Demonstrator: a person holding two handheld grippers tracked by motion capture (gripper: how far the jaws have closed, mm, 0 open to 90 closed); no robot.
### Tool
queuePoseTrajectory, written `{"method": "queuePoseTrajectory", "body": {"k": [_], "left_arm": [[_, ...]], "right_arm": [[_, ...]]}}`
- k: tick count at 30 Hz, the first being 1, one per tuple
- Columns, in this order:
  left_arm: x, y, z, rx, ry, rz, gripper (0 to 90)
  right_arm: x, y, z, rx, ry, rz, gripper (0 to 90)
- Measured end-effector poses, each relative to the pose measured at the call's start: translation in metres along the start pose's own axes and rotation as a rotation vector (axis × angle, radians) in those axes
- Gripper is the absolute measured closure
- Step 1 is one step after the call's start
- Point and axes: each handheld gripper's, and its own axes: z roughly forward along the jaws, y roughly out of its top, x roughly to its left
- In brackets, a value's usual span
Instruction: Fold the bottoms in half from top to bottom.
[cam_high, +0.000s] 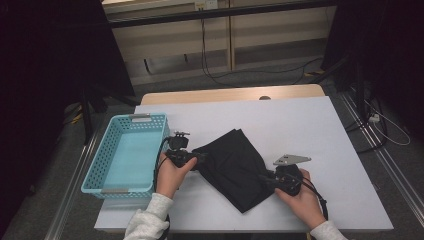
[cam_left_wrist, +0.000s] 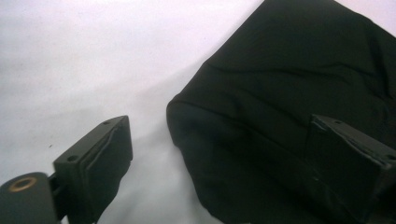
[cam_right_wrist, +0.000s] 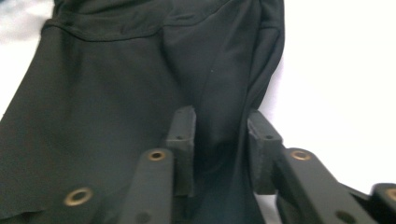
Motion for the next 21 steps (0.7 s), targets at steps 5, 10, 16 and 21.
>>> {"method": "queuePoseTrajectory", "body": {"k": [5,10,16,21], "left_arm": [[-0.0024,-0.0008,0.0091,0.010,0.014,0.005,7.5],[-0.0004,-0.0034,0.0096,0.040,0.044,0.003,8.5],[0.0006,-0.0052,0.0100,0.054,0.064,0.023,9.9],[-0.0038,-0.0092,0.0092,0.056,0.094,0.098,18.3]], "right_arm": [[0.0003,-0.0002,0.0001,0.002,0.024,-0.013,74.5],[0.0002,-0.0005,-0.0001,0.003,0.025,-0.011,74.5],[0.0035,0.0001,-0.0002,0.003,0.006,-0.039,74.5],[0.0037,-0.0002,-0.0003,0.001,0.006,-0.039,74.4]]}}
